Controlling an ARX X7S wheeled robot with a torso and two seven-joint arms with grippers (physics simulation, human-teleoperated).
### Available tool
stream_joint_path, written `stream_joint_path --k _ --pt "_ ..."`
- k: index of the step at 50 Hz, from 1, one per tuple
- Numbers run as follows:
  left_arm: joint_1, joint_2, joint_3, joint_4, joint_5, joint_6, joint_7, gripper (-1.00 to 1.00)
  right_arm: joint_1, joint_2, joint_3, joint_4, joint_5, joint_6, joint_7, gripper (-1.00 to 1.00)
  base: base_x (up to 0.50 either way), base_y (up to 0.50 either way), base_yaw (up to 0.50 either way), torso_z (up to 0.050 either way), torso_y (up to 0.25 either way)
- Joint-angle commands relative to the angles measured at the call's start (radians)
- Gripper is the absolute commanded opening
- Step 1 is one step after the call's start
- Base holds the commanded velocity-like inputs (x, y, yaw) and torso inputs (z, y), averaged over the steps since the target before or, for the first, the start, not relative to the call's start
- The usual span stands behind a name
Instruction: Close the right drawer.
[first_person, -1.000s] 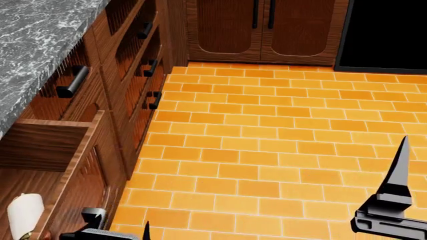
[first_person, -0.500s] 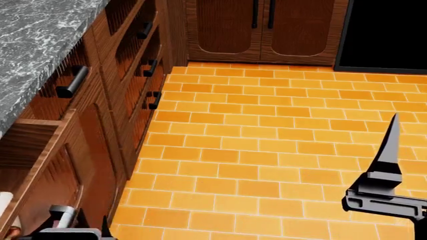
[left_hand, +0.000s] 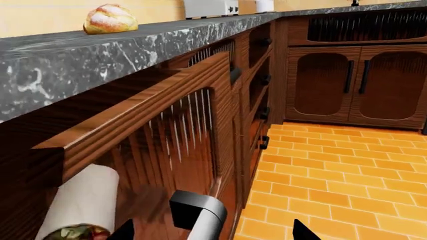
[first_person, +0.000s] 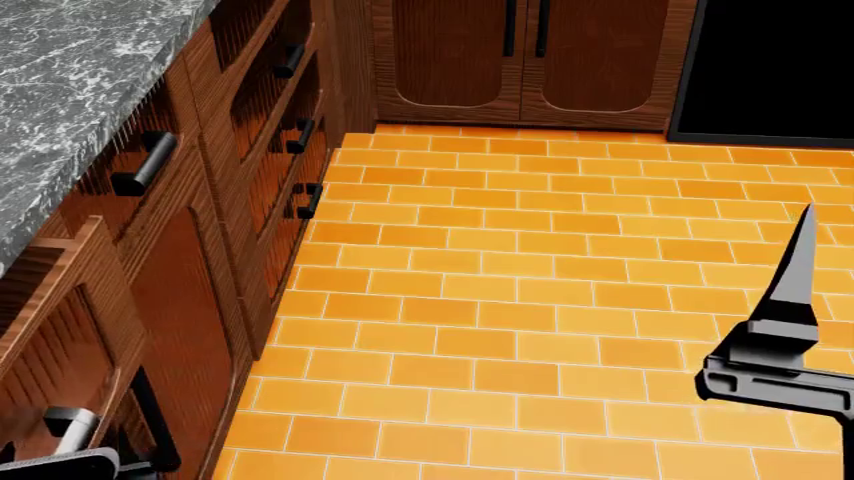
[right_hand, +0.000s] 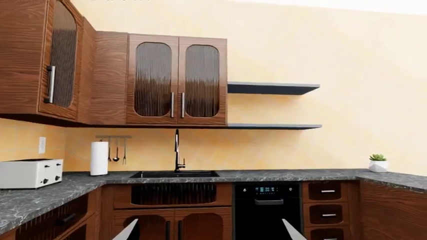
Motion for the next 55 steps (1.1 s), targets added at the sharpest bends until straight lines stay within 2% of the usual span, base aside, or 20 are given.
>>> stream_joint_path --k 1,28,35,50,55 --pt "0.015 -0.035 -0.145 -0.003 -0.022 0.014 -0.015 1.0 0.003 0.008 0.009 -0.004 -0.001 0.009 0.008 1.0 0.0 0.0 0.0 0.0 0.0" --pt "0.016 -0.089 -0.286 -0.004 -0.017 0.03 -0.068 1.0 -0.012 0.089 0.026 -0.052 0.006 0.029 0.075 1.0 0.0 0.0 0.0 0.0 0.0" --pt "0.015 -0.098 -0.306 -0.004 -0.008 0.026 -0.069 1.0 -0.006 0.084 0.027 -0.053 0.007 0.049 0.075 1.0 0.0 0.0 0.0 0.0 0.0" --pt "0.016 -0.145 -0.439 -0.004 -0.031 0.034 -0.054 1.0 0.019 0.076 0.035 -0.079 0.008 0.137 0.104 1.0 0.0 0.0 0.0 0.0 0.0" --pt "0.02 -0.162 -0.455 -0.004 -0.006 0.045 -0.083 1.0 0.029 0.076 0.039 -0.093 0.014 0.163 0.108 1.0 0.0 0.0 0.0 0.0 0.0"
